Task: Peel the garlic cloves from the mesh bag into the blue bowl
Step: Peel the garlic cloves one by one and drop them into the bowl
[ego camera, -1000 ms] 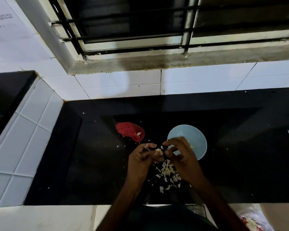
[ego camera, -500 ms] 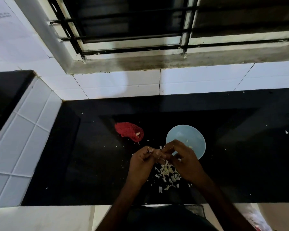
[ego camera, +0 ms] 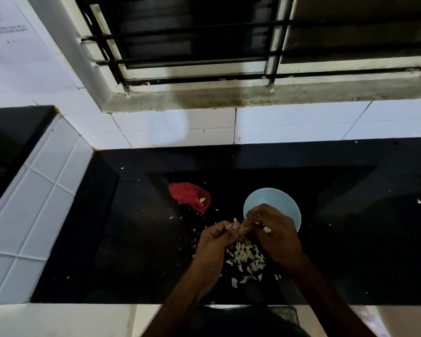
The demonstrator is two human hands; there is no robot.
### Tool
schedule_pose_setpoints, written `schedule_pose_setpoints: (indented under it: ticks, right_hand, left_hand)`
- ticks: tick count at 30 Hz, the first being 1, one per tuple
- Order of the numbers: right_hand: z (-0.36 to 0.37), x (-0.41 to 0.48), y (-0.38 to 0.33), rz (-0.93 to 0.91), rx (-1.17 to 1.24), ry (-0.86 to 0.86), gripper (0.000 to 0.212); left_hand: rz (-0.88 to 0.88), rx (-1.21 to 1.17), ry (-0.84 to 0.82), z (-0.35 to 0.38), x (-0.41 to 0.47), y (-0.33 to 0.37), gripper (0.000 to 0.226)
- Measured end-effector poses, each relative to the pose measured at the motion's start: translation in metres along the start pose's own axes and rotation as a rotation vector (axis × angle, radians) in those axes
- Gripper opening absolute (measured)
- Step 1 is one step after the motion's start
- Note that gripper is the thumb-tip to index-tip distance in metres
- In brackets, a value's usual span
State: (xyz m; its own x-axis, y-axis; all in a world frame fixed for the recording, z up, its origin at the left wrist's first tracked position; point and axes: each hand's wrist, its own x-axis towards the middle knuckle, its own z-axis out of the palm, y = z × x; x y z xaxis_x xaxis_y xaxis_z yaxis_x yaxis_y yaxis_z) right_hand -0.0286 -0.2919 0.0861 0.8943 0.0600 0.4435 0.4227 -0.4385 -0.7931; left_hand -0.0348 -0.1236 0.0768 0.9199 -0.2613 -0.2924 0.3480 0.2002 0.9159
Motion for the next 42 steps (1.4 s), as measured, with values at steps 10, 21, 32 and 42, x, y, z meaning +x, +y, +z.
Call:
schedule_pose_setpoints:
  ticks: [10,21,32,42]
  right_hand:
    - [0.018,-0.001,0.0,0.044,-0.071,-0.163,0.007]
    - [0.026,-0.008,-0.005,0.242,0.105,-0.007,0.014]
    - [0.022,-0.007,-0.019,0.275,0.148,0.04,0.014]
    - [0.023,-0.009,-0.013,0.231,0.024,0.023,0.016]
  left_hand:
    - [0.049,-0.023,0.096,0.007,-0.002,0.006,0.022]
    - [0.001,-0.032,0.13,-0.003,-0.005,0.004,0.023]
    - [-0.067,-0.162,0.112,-0.011,-0.003,0.007,0.013]
    - [0.021,-0.029,0.105,-0.005,-0.009,0.007,0.021]
